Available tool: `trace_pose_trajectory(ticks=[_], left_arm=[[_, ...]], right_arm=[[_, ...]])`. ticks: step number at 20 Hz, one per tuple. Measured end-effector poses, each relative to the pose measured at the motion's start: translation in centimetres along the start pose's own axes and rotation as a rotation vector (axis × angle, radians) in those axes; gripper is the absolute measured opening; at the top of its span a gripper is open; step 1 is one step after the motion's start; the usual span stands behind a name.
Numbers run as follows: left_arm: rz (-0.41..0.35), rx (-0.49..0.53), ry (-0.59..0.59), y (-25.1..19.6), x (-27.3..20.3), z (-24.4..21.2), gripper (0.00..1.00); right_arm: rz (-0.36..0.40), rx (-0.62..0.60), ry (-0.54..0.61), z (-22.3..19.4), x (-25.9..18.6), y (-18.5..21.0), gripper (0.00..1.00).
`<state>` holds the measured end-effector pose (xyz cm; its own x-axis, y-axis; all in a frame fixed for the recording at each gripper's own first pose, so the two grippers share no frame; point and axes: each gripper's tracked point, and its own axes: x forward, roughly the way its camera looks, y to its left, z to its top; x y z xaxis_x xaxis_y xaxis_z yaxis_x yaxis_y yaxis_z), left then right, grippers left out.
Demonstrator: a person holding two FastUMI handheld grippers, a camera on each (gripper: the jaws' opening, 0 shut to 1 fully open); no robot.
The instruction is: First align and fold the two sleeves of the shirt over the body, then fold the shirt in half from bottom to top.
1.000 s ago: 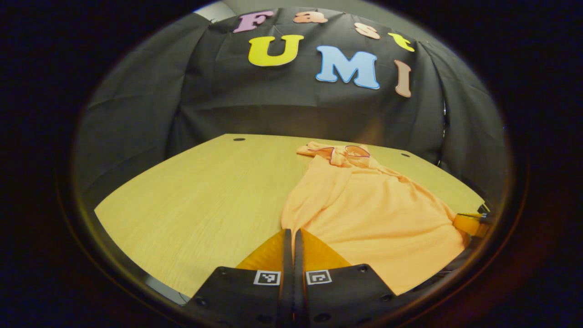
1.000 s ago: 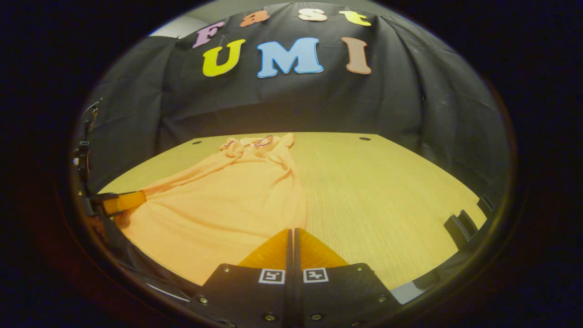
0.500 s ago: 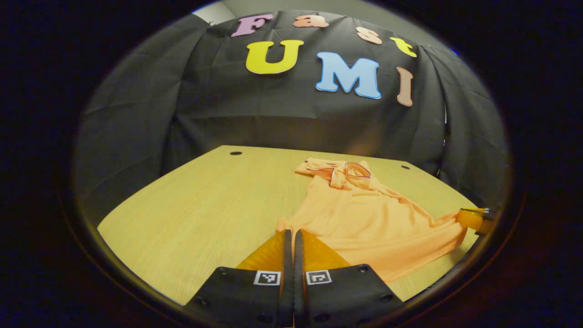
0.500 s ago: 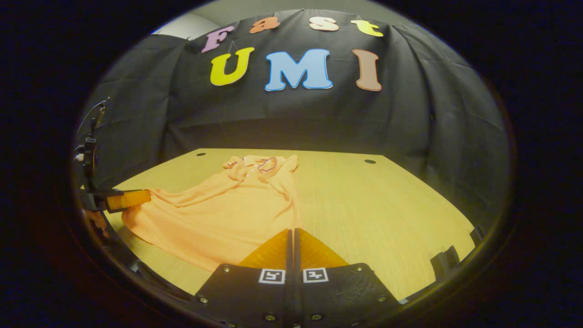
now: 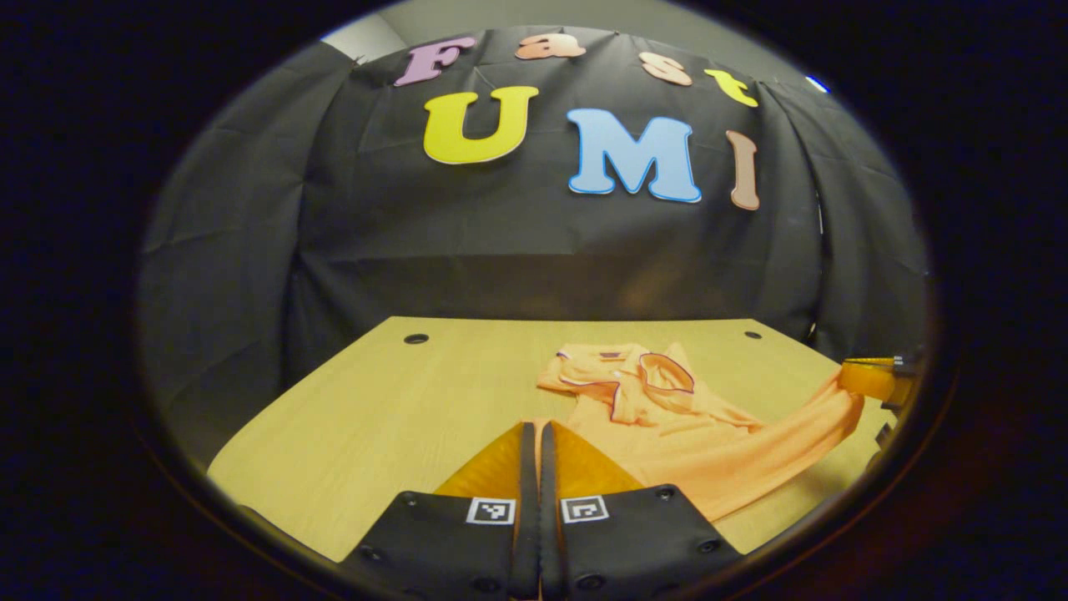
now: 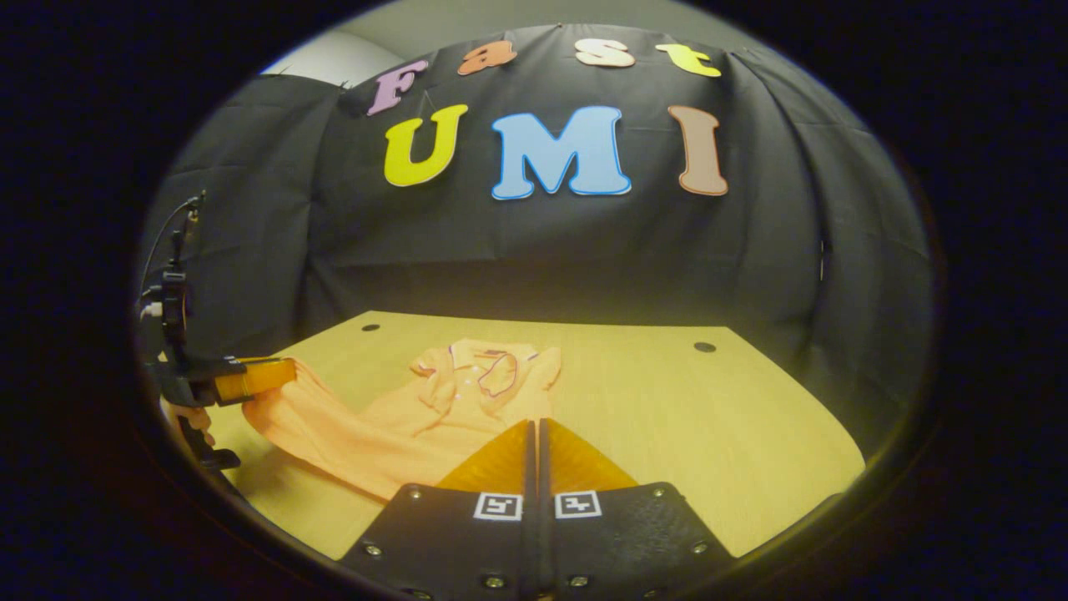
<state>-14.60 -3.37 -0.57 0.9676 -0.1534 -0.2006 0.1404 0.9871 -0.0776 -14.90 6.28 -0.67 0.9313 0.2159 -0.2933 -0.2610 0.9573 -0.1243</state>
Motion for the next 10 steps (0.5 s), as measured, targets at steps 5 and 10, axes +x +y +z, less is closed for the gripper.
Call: trace_pose_trajectory(ticks=[5, 10], left_arm=[[-0.032, -0.015, 0.002, -0.8, 7.6, 3.6, 0.06], [-0.012, 0.016, -0.014, -0.5, 15.5, 7.7, 0.06]], right_arm=[[-0.006, 0.020, -0.031, 4.7, 6.1, -1.6, 0.00], [-0.031, 0.027, -0.029, 7.4, 13.3, -3.9, 0.00]])
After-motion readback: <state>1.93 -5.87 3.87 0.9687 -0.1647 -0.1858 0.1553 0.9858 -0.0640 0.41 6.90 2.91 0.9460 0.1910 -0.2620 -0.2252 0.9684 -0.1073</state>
